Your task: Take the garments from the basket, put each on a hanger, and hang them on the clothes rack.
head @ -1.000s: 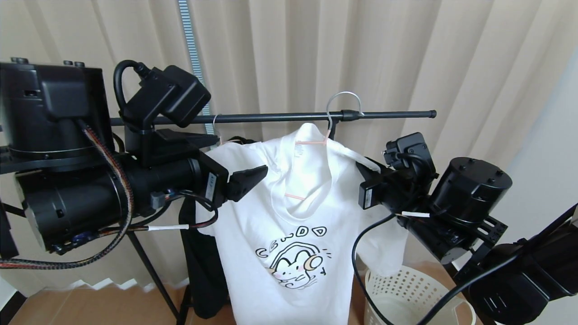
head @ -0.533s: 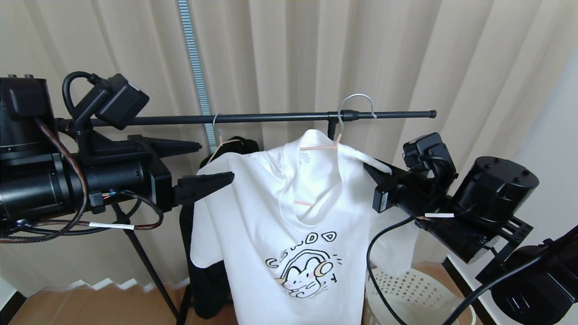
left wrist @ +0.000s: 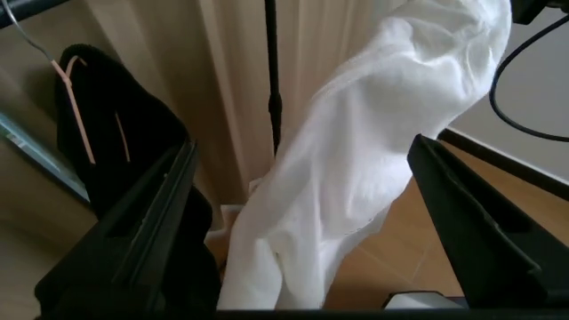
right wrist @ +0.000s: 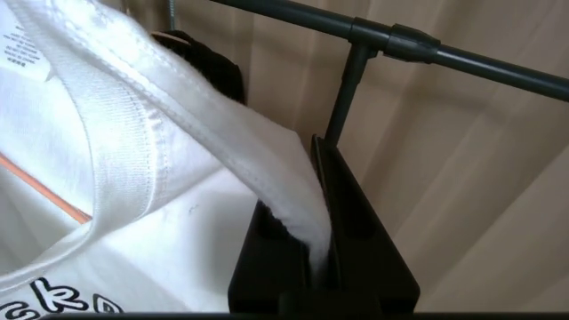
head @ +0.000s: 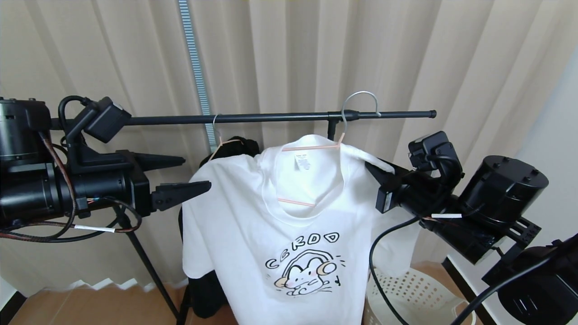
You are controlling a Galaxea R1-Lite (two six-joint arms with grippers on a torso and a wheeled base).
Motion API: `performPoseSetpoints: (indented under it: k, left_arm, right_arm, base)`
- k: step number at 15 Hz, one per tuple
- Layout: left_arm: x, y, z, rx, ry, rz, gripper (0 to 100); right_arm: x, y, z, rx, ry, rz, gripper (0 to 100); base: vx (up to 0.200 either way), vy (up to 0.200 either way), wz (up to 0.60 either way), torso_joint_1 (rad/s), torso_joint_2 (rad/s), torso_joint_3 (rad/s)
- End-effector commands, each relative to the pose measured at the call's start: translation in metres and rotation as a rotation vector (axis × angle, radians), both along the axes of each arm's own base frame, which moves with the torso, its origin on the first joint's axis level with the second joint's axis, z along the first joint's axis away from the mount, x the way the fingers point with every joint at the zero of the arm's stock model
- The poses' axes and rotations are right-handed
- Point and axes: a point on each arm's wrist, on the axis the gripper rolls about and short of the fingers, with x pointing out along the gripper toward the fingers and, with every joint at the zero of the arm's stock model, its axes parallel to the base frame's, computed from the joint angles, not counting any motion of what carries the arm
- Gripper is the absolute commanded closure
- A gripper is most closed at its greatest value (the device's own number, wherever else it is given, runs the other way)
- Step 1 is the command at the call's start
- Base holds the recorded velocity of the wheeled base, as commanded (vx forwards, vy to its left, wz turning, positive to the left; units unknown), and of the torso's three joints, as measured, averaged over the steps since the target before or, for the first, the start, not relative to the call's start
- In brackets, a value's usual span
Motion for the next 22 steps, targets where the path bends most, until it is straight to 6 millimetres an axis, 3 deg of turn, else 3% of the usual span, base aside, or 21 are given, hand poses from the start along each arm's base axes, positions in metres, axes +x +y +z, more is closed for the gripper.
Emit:
performPoseSetpoints:
  k: [1,7,10,14,22]
  left_arm:
    - [0.01,0.001,-0.012,0.003,0.047,0.004,0]
    - [0.007,-0.004,-0.014,-0.006,0.001,-0.018,0]
    - [-0.008,-0.015,0.006,-0.022,-0.067,-0.07,0]
    - [-0.007,-0.035,0.038,-0.016,-0.083,-0.15,0]
    - [0.03,-0.07,0.064,0.199,0.034,-0.312,0]
  right_arm:
    - [0.0,0.0,0.001,0.001,-0.005,0.0,100]
    - [-0.002,0.0,0.002,0.001,-0.005,0.002,100]
    - [-0.002,0.0,0.0,-0.002,0.001,0.0,100]
    - [-0.004,-0.001,-0.003,-0.011,0.013,0.002,100]
    - [-0.004,-0.001,-0.006,-0.018,0.02,0.0,100]
  base:
    - [0.0,0.0,0.0,0.0,0.0,0.0]
    - [0.0,0.0,0.0,0.0,0.0,0.0]
    - [0.0,0.0,0.0,0.0,0.0,0.0]
    - [0.0,0.0,0.0,0.0,0.0,0.0]
    - [0.0,0.0,0.0,0.0,0.0,0.0]
